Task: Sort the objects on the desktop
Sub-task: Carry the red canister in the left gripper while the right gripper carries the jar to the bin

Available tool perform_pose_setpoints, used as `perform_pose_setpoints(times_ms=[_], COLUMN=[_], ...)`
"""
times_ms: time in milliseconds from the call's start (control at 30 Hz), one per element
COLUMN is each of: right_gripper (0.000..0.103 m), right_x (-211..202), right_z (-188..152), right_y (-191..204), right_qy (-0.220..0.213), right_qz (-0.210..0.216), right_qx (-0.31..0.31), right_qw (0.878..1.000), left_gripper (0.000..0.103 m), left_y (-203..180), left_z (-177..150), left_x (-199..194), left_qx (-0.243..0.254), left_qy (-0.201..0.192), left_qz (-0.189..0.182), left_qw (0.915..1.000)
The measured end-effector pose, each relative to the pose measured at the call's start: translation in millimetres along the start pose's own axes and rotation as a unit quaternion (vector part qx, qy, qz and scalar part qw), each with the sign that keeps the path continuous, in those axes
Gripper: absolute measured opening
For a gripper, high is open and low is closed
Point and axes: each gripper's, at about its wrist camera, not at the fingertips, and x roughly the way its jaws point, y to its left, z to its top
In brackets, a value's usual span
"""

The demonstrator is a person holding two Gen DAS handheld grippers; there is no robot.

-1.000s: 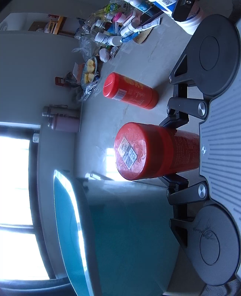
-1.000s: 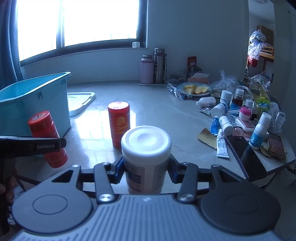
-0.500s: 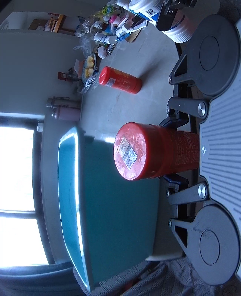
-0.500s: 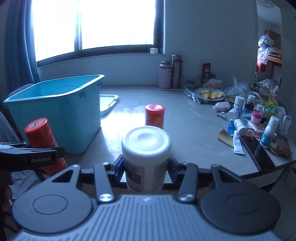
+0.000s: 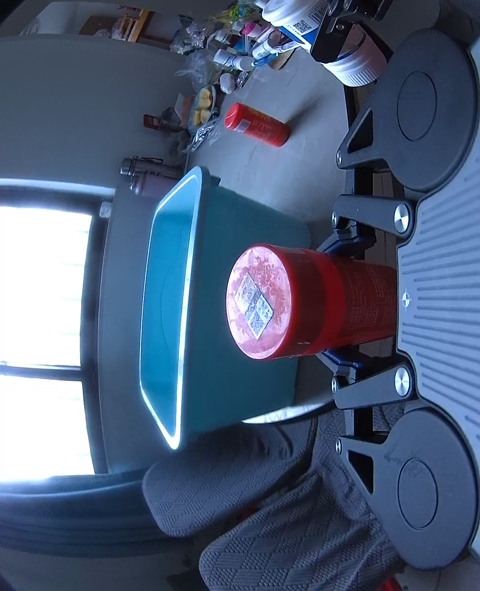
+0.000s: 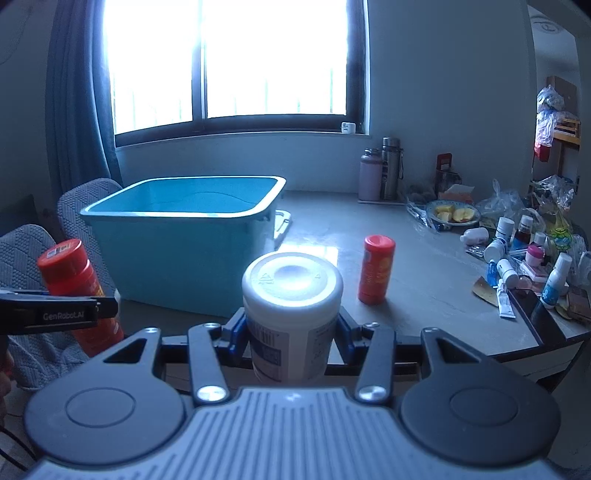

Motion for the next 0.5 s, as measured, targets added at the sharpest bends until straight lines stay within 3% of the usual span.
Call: perform_pose_setpoints(times_ms=[500], right_gripper=[0.048], right_x=[-17], right_z=[39], right_y=[43], right_qy=[-0.035], right_qz=[0.024], right_qx=[-0.032], right_qw=[0.999], left_gripper=[0.05], left_y=[47], left_z=[38], left_x=[-36], left_qx=[-0.006], left_qy=[-0.018], left_qz=[0.011], left_qw=[0.9998])
